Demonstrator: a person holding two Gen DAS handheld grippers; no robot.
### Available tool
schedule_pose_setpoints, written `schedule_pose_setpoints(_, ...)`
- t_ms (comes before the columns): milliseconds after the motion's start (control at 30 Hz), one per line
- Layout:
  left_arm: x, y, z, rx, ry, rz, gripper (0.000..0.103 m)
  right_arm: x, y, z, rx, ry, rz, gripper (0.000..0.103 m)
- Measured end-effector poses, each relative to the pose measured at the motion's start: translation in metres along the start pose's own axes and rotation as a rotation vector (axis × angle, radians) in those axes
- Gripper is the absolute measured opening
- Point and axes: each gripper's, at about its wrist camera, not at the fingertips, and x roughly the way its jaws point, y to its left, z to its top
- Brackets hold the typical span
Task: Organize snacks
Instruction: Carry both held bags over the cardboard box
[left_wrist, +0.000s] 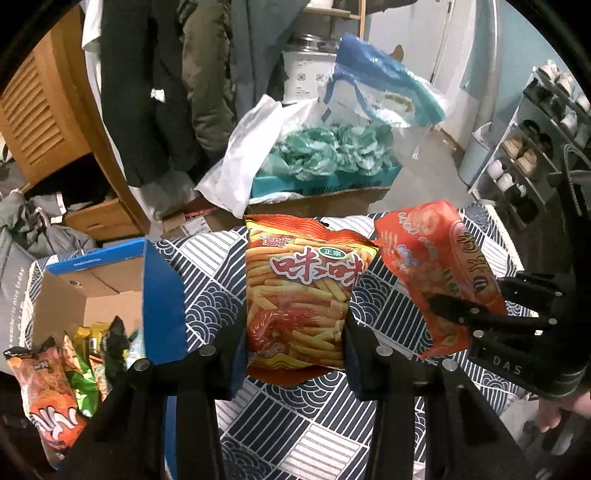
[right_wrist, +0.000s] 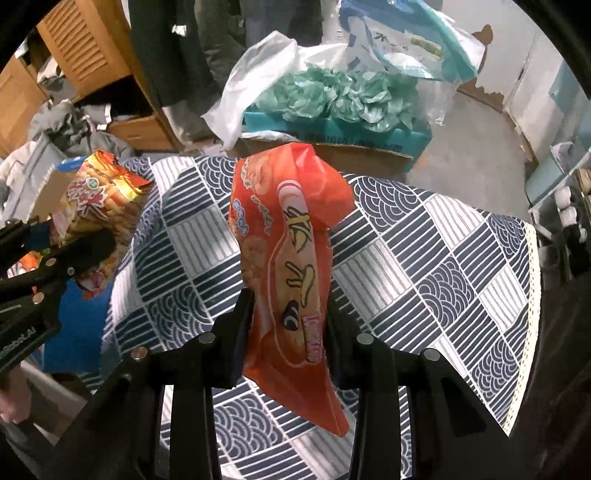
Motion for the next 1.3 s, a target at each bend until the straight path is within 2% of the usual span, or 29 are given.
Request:
schedule_pose_setpoints(300,-0.031,0.024,-0.003,-0.016,-0.026,0.003,0.044,-0.025,0.029,0.004,-0.027,-0.054,0.025,0.031)
schedule_pose_setpoints(700,-0.058,0.096,-0.018,-0.096,-0.046,0.064,0.044,-0.04,0.083,0.015,-0.096,-0.091,0.123,0.03)
schedule_pose_setpoints(1300,-0.064,0.19,-0.051,-0.249,-0.046,0.148,0.044,-0.025,0.182,0.044,-0.235,-0.058,0.182,0.03)
